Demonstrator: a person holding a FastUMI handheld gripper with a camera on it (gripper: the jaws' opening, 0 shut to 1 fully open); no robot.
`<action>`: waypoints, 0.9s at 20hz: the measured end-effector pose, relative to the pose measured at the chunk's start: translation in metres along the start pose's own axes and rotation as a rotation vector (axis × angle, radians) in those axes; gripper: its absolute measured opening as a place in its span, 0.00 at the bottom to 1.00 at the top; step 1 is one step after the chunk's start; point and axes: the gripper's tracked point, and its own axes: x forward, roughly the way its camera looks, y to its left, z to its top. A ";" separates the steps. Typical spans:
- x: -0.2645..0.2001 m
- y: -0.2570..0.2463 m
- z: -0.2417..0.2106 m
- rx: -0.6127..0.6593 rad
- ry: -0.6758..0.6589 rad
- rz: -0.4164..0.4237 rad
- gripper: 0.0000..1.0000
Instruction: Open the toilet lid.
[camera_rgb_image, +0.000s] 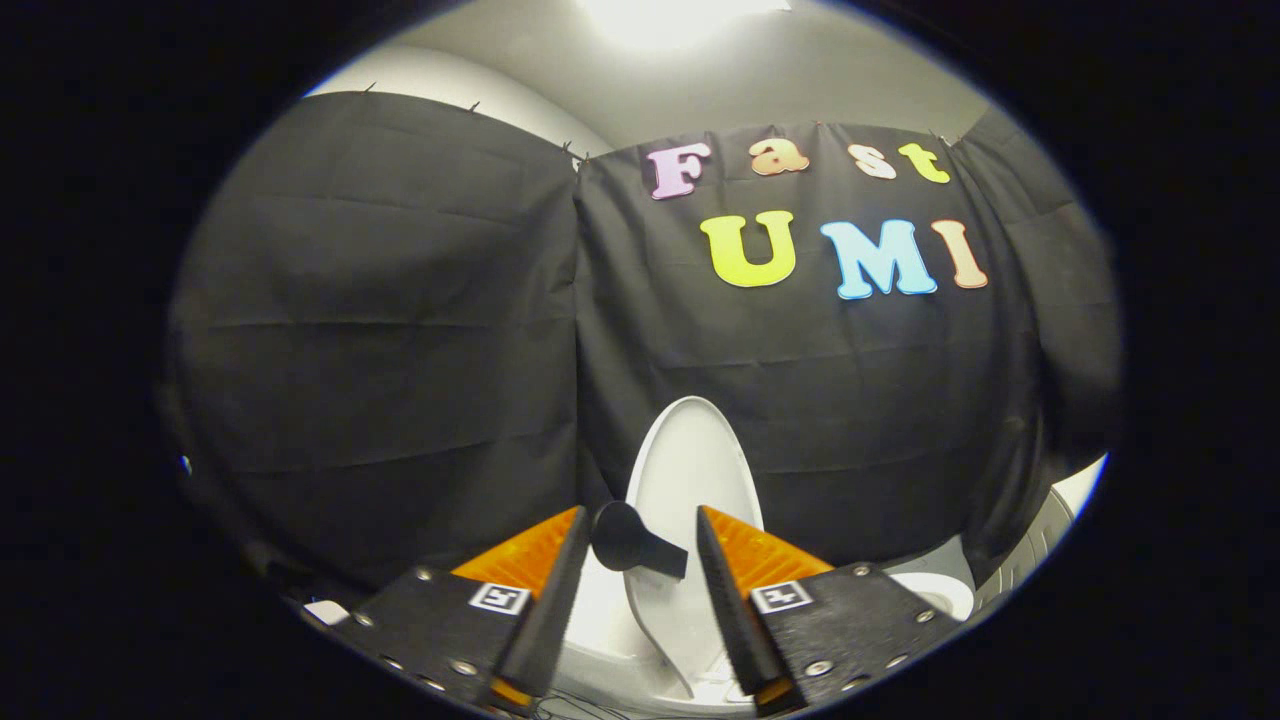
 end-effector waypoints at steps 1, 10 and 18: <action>-0.006 -0.008 0.012 0.013 -0.025 0.002 0.78; -0.074 -0.123 0.069 -0.157 -0.124 -0.057 0.95; -0.139 -0.220 0.055 -0.200 -0.106 -0.176 0.94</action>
